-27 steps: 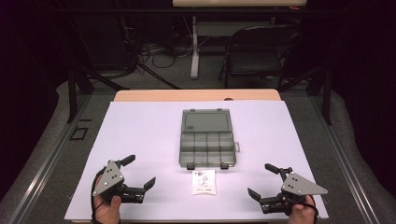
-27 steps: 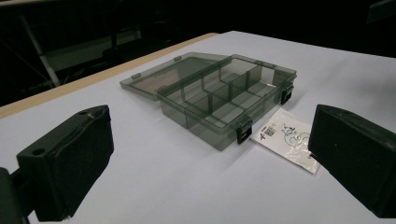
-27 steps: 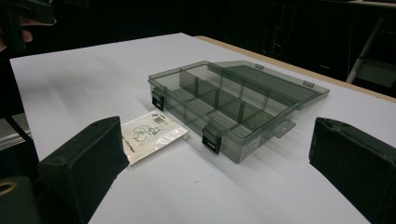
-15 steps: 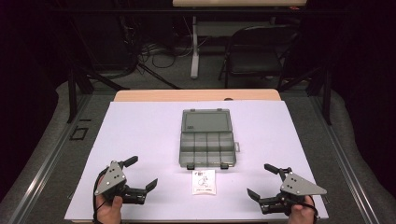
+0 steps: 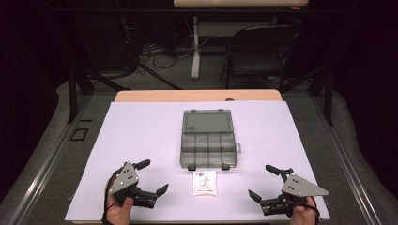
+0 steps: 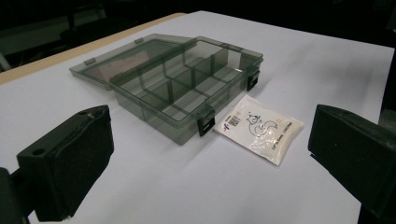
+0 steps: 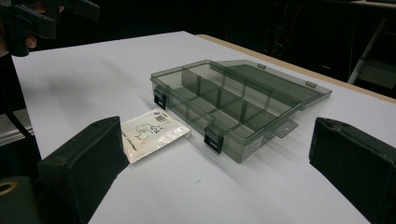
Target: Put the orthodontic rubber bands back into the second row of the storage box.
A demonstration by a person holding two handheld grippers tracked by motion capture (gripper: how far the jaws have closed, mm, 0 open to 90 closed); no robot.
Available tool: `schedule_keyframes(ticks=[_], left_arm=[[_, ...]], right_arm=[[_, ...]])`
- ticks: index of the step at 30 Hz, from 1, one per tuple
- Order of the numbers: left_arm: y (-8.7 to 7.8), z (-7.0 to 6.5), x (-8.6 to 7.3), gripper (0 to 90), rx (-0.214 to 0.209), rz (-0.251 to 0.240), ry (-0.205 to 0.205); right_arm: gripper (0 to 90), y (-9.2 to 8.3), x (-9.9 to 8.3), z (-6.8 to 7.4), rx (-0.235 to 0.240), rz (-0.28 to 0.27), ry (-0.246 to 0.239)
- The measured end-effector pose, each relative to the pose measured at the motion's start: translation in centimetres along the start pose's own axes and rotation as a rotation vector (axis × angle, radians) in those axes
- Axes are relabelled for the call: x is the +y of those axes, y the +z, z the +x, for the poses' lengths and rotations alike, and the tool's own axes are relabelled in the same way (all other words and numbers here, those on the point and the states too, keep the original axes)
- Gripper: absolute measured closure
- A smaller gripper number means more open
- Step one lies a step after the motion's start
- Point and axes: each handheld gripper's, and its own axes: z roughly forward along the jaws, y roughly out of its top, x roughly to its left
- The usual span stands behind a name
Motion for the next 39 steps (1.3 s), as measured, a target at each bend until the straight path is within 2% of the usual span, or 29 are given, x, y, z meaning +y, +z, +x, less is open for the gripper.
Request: schedule_keyframes(ticks=[2, 4, 11, 17, 24, 28, 32, 36, 39], left_arm=[[0.5, -0.2, 0.2, 0.5, -0.016, 0.027, 0.008], [1.1, -0.3, 0.4, 0.6, -0.032, 0.041, -0.016], [2.6, -0.3, 1.1, 0.6, -0.046, 0.090, -0.048], [4.4, 0.3, 2.2, 0.6, -0.064, 0.133, -0.112], [6.3, 0.8, 3.3, 0.6, -0.084, 0.170, -0.155], [7.1, 0.6, 3.6, 0.5, -0.079, 0.195, -0.158], [8.5, 0.1, 3.8, 0.5, -0.074, 0.240, -0.130], [9.4, -0.4, 4.0, 0.6, -0.052, 0.265, -0.114], [9.7, -0.6, 4.0, 0.6, -0.052, 0.274, -0.108]], right_arm=[[2.9, 0.1, 0.0, 0.0, 0.000, 0.000, -0.001], [2.9, 0.2, 0.0, 0.1, -0.004, -0.011, -0.001], [2.9, 0.1, 0.0, 0.1, -0.002, 0.001, -0.002], [2.9, 0.1, 0.0, 0.1, -0.001, 0.007, 0.003], [2.9, 0.2, 0.0, 0.1, 0.002, 0.006, 0.001], [2.9, 0.2, 0.0, 0.1, 0.005, 0.011, 0.003], [2.9, 0.2, -0.1, 0.0, 0.007, 0.013, 0.001], [2.9, 0.2, -0.1, 0.1, 0.004, 0.011, 0.002], [2.9, 0.2, -0.1, 0.1, 0.007, 0.013, 0.002]])
